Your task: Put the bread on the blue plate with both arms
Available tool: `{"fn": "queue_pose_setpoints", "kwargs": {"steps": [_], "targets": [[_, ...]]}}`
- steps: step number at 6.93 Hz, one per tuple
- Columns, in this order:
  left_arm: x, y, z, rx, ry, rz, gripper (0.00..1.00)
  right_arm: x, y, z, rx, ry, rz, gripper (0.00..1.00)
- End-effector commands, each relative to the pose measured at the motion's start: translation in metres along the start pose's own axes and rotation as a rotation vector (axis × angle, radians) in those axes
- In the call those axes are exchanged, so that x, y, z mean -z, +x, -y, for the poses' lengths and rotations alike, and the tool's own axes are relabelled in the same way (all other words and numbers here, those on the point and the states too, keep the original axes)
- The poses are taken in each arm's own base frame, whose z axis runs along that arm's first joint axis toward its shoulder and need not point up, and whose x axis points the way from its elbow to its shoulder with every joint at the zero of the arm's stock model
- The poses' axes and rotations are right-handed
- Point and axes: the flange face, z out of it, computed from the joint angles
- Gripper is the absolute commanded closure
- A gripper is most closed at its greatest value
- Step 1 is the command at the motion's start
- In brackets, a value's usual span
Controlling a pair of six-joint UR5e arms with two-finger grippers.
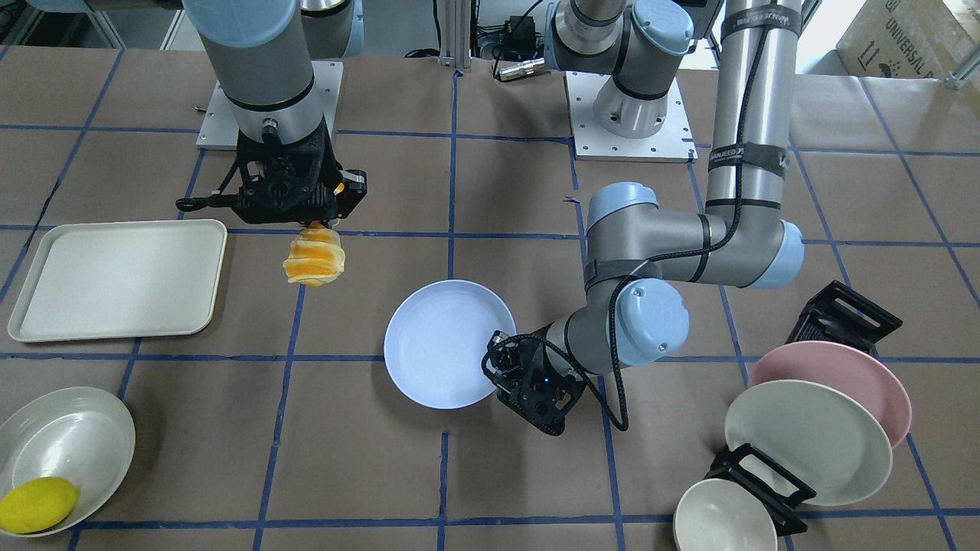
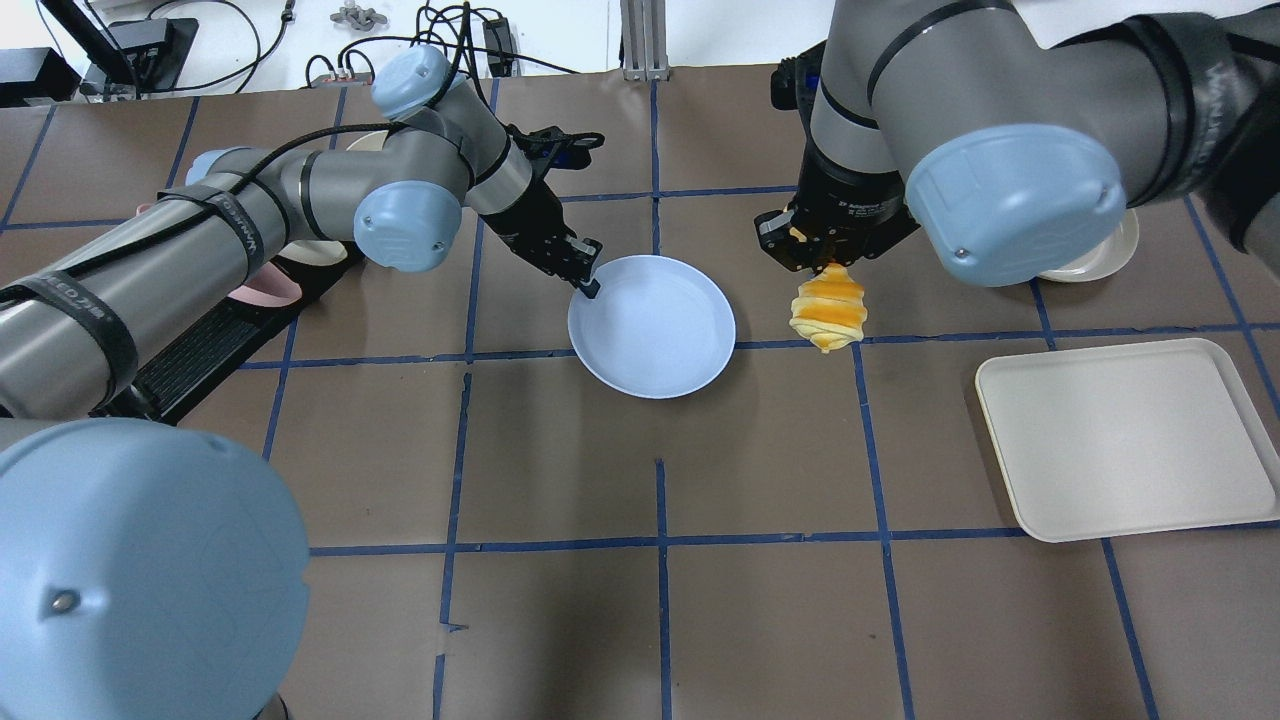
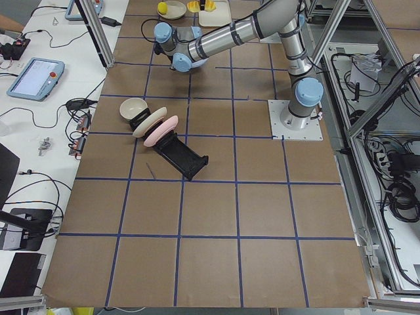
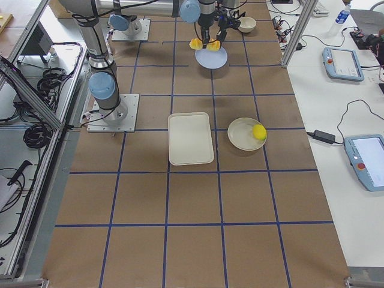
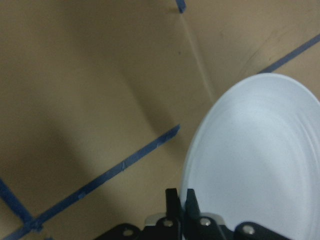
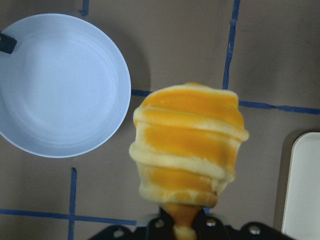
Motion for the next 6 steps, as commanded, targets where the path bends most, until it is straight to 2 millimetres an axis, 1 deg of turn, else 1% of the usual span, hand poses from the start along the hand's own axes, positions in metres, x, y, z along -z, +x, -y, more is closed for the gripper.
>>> {"fn": "queue_pose_setpoints", "kwargs": {"steps": [1,2,3,4,5,6], "targets": [[-0.018,-0.005,0.010,-0.004,0.021,0.001,0.72,-0.014,0.003,0.012,-0.008,0.017,-0.035,0.99],[-0.026,-0.003,0.012,0.014,0.047,-0.047,0.30,-0.016,0.003,0.013,-0.015,0.014,-0.036,0.99],[-0.016,-0.001,0.018,0.025,0.089,-0.081,0.00,-0.018,0.002,0.014,-0.018,0.012,-0.030,0.99],[0.001,0.002,0.019,0.021,0.109,-0.068,0.00,-0.036,0.000,0.019,-0.044,0.005,-0.028,0.99],[0.026,0.008,0.015,0.020,0.120,-0.041,0.00,-0.050,-0.013,0.028,-0.062,0.031,-0.020,0.99],[0.068,0.011,0.000,0.034,0.068,0.110,0.00,-0.073,-0.036,0.030,-0.043,0.000,-0.023,0.99]]}}
